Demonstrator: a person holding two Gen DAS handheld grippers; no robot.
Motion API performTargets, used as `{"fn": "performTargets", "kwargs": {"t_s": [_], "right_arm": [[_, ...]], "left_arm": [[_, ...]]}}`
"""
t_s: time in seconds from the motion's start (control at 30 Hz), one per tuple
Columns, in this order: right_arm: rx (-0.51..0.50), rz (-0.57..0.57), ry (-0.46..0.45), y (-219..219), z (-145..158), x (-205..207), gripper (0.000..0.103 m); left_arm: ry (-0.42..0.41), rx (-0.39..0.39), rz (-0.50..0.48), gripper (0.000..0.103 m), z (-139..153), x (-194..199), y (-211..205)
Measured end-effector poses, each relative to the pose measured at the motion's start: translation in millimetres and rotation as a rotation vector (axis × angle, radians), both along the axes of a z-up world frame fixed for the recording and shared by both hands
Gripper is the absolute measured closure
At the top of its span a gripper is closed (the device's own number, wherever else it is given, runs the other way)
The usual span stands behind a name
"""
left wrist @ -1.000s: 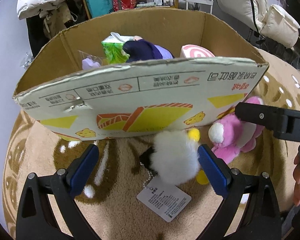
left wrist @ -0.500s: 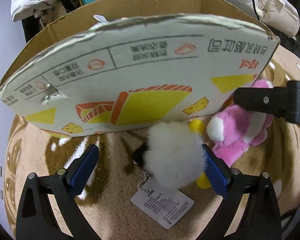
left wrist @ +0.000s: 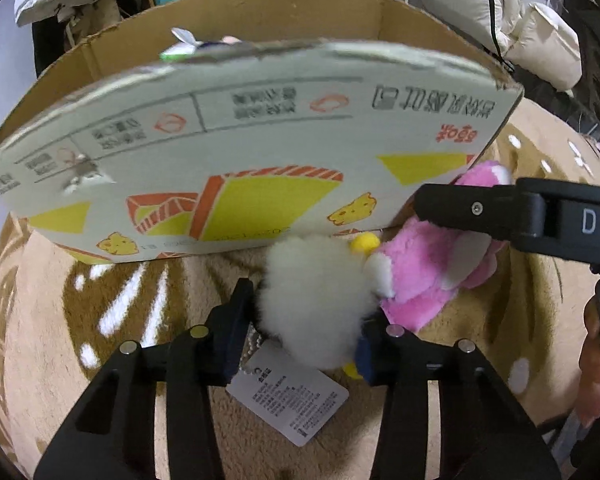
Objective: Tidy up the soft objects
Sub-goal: 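Lift the white chick with the left gripper while the right lifts the pink plush over the box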
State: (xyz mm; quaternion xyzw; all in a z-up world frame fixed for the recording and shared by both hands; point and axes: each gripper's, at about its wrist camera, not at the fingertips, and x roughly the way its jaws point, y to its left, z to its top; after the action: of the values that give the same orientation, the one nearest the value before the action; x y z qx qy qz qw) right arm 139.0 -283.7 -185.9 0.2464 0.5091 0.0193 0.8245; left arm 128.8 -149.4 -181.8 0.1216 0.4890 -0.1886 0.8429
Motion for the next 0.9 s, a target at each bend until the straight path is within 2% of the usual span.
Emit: {"fn": "performTargets", "kwargs": {"t_s": [0.17,0.43,0.7,0.9], "right_arm": [[0.000,-0.007,-0.020,-4,7,-6,0.040],[-0.056,-0.014,-0.117,-4,37,-21,0.042],[-0.096,-0.011,-0.224,0,79,-45,0.042],[-0.140,0.005,-0.357,10,118,-62,0.042]], "left_arm": [[-0.028,-0.015,0.029,0.061,14,-8,9],[-0.085,0.006,0.078,0.061,33,-8,32],[-0.195,-0.050,0.115,0.061,86,-25,59],[-0.344,-0.076,0.158,0.061,132,-42,73]]}}
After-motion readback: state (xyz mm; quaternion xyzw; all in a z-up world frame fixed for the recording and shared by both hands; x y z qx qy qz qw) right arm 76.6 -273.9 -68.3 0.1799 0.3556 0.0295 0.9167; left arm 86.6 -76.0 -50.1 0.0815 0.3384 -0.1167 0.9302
